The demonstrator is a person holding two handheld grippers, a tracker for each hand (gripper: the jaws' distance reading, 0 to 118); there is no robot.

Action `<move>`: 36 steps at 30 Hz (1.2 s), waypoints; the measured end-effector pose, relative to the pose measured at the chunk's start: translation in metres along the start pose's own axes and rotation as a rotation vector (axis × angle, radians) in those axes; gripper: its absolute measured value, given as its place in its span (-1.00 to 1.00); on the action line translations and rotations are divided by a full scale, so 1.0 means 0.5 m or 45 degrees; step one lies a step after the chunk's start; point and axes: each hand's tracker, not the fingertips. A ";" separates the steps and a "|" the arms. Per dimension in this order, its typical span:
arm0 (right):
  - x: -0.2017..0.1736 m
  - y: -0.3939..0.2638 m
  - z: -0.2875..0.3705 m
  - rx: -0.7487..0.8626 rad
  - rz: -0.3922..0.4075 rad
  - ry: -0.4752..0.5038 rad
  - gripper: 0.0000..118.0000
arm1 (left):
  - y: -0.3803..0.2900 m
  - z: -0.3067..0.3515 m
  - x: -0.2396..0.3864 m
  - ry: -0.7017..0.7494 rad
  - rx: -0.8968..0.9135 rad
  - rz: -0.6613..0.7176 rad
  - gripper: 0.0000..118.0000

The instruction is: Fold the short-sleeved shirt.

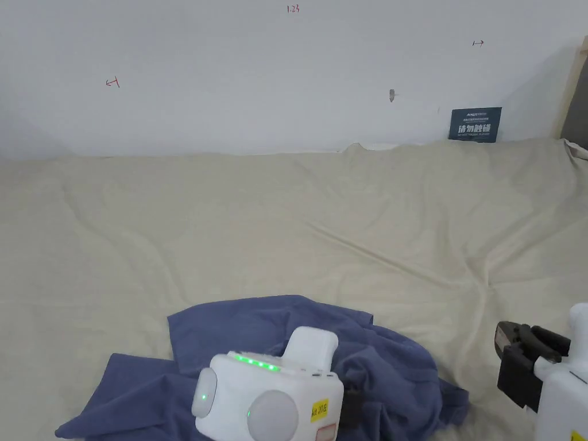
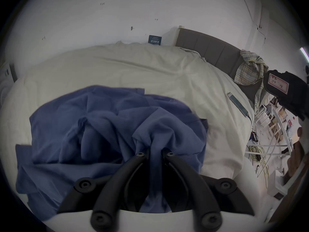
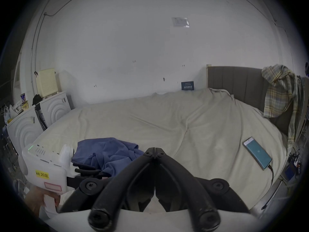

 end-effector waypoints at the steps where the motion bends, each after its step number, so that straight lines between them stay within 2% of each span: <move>1: -0.002 -0.002 -0.004 -0.009 -0.004 0.001 -1.00 | -0.001 0.010 -0.003 0.001 0.007 0.010 -0.77; 5: -0.010 -0.003 -0.015 -0.011 0.000 0.026 -1.00 | 0.014 0.040 -0.033 -0.033 0.084 0.081 -0.72; 6: -0.015 -0.002 -0.016 -0.013 0.003 0.036 -1.00 | 0.019 0.044 -0.037 -0.019 0.082 0.064 -0.46; 7: -0.020 -0.003 -0.014 -0.014 0.006 0.042 -1.00 | 0.022 0.049 -0.040 0.009 0.081 0.032 -0.11; 8: -0.027 -0.003 -0.014 -0.013 0.014 0.048 -1.00 | 0.022 0.057 -0.042 0.056 0.094 -0.002 0.11; 10: -0.039 -0.002 -0.014 -0.015 0.034 0.067 -1.00 | 0.018 0.078 -0.054 0.065 0.129 0.001 0.13; 13: -0.057 0.001 -0.015 -0.013 0.050 0.082 -1.00 | 0.011 0.104 -0.082 -0.022 0.191 0.179 0.21; 14: -0.063 0.002 -0.016 -0.011 0.051 0.089 -1.00 | 0.010 0.114 -0.088 -0.024 0.192 0.169 0.28; 15: -0.070 0.004 -0.015 -0.007 0.052 0.106 -1.00 | 0.008 0.128 -0.093 -0.008 0.196 0.162 0.45; 16: -0.078 0.007 -0.015 -0.006 0.057 0.132 -1.00 | 0.006 0.144 -0.097 0.013 0.202 0.157 0.49; 20: -0.118 0.014 -0.019 -0.004 0.093 0.207 -1.00 | -0.012 0.224 -0.133 0.189 0.193 0.090 0.48; 22: -0.148 0.015 -0.021 -0.021 0.152 0.259 -1.00 | -0.031 0.267 -0.168 0.270 0.198 0.110 0.41; 23: -0.163 0.015 -0.022 -0.024 0.177 0.263 -1.00 | -0.039 0.283 -0.184 0.317 0.191 0.129 0.30; 25: -0.189 0.012 -0.028 -0.030 0.215 0.278 -1.00 | -0.059 0.306 -0.223 0.415 0.169 0.119 -0.17; 27: -0.211 0.009 -0.039 -0.044 0.224 0.293 -1.00 | -0.073 0.317 -0.261 0.508 0.125 0.127 -0.87; 30: -0.235 0.002 -0.059 -0.072 0.229 0.343 -1.00 | -0.092 0.328 -0.323 0.512 0.111 0.197 -1.00; 36: -0.264 -0.018 -0.099 -0.146 0.248 0.359 -1.00 | -0.079 0.309 -0.411 0.573 0.082 0.272 -1.00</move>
